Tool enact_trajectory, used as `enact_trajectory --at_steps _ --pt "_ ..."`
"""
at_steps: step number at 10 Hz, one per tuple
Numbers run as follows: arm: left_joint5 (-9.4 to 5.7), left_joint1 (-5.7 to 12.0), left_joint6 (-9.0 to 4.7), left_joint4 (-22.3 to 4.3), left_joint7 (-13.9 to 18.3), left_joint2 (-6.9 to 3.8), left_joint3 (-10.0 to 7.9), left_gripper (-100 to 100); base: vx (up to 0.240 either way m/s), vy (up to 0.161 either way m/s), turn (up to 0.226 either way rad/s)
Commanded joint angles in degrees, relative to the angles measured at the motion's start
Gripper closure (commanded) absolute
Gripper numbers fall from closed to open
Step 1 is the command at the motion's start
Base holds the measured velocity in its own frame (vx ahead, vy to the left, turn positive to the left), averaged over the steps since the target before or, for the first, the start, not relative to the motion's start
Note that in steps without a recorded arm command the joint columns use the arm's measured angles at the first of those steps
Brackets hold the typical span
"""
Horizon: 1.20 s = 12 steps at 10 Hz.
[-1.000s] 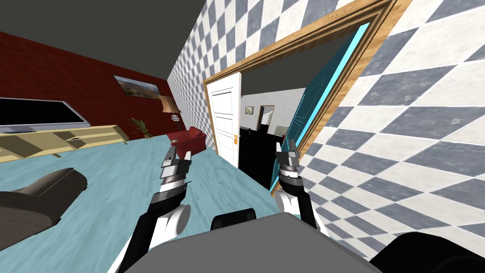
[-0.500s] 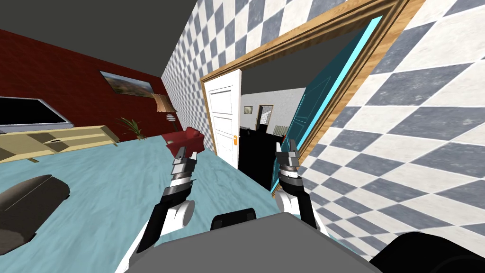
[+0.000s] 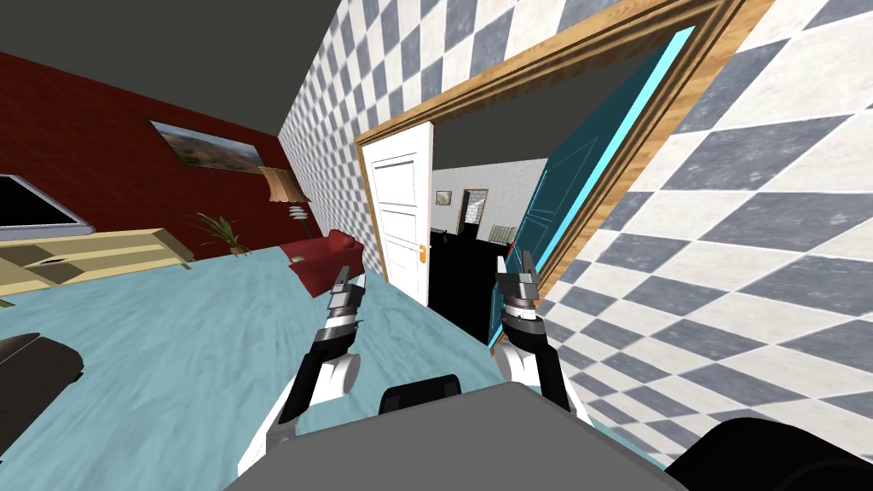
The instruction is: Push the door open
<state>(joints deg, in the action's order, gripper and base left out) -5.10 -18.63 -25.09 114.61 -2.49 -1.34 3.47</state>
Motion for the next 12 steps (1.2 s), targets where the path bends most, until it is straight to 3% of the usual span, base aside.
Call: enact_trajectory --at_steps 1,6,7,9,10,12 --pt "-0.01 1.69 0.54 -2.1 0.3 -0.42 0.27 -100 0.081 0.059 -0.06" --pt "0.1 6.17 0.33 -8.9 1.2 -1.32 1.25 -100 0.072 0.062 -0.067" --pt "0.1 6.17 0.33 -9.4 1.2 -1.32 1.25 -100 0.051 0.04 -0.028" --pt "0.15 8.59 0.22 -12.9 1.6 -1.7 1.77 -100 0.074 0.041 -0.061" --pt "0.15 8.59 0.22 -13.4 1.6 -1.7 1.77 -100 0.055 0.044 -0.04" --pt "0.21 11.09 0.1 -17.4 2.1 -2.03 2.32 -100 0.058 0.065 -0.078"
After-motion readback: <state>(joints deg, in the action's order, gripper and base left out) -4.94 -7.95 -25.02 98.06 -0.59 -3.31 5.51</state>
